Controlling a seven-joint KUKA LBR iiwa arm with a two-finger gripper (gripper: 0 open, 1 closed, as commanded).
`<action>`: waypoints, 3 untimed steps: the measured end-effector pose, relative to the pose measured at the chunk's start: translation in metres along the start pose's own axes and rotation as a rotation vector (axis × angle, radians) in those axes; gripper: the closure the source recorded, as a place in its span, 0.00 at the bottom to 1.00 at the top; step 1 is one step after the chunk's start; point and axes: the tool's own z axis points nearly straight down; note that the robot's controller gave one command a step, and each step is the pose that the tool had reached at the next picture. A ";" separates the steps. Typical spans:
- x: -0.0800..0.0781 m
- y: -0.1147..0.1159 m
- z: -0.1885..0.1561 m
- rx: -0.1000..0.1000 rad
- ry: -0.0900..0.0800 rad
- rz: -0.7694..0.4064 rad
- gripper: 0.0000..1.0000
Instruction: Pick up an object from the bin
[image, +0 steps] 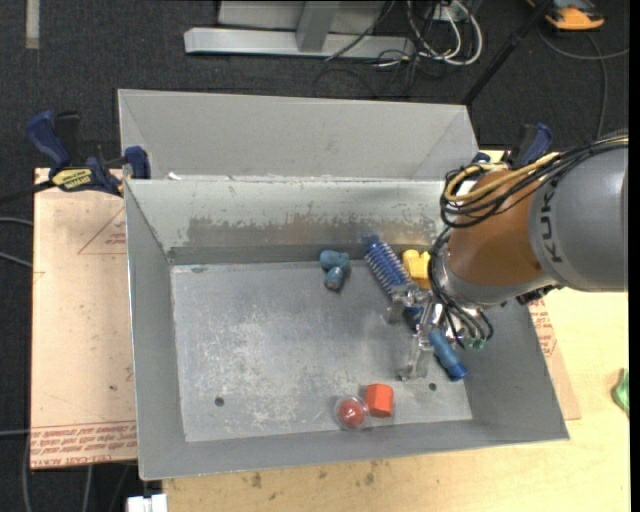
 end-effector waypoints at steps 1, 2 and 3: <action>-0.016 -0.010 -0.080 0.002 -0.014 0.122 0.00; -0.025 -0.029 0.003 0.000 0.002 0.227 0.00; -0.027 -0.027 0.000 -0.002 -0.003 0.227 1.00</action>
Offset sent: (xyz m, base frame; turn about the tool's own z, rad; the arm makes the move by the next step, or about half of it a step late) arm 0.0134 -0.0101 0.0762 0.1224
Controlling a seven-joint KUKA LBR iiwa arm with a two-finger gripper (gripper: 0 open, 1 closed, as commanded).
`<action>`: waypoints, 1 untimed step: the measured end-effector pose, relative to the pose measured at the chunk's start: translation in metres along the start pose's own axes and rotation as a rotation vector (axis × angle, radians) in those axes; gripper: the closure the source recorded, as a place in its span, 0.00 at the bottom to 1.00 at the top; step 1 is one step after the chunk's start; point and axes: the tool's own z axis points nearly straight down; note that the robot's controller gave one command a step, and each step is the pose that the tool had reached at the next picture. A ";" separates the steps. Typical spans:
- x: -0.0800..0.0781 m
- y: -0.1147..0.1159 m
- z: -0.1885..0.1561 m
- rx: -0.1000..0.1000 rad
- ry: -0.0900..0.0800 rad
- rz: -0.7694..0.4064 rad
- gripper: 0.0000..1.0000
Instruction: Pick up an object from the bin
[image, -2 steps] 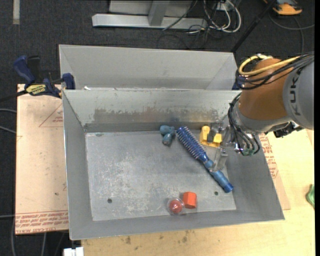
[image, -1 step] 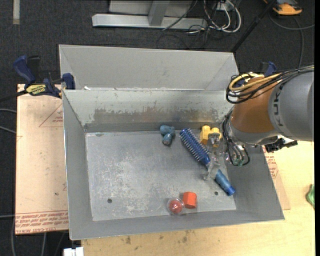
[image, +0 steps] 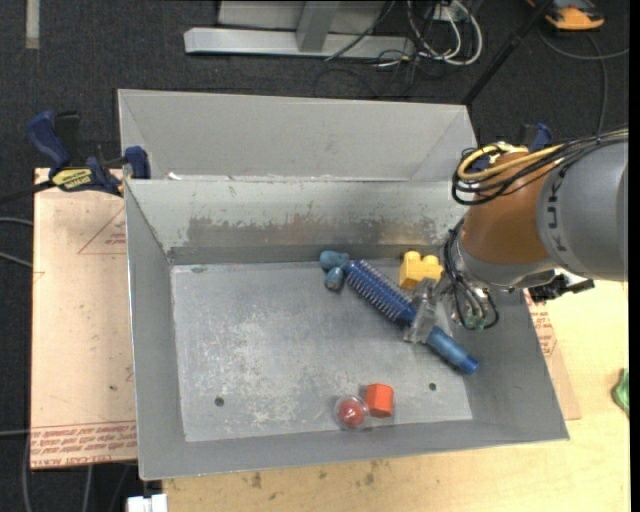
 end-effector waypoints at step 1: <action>0.010 0.005 -0.186 0.004 -0.009 -0.075 1.00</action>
Offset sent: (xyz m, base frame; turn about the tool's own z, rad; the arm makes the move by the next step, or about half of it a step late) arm -0.0096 0.0068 0.1820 -0.0772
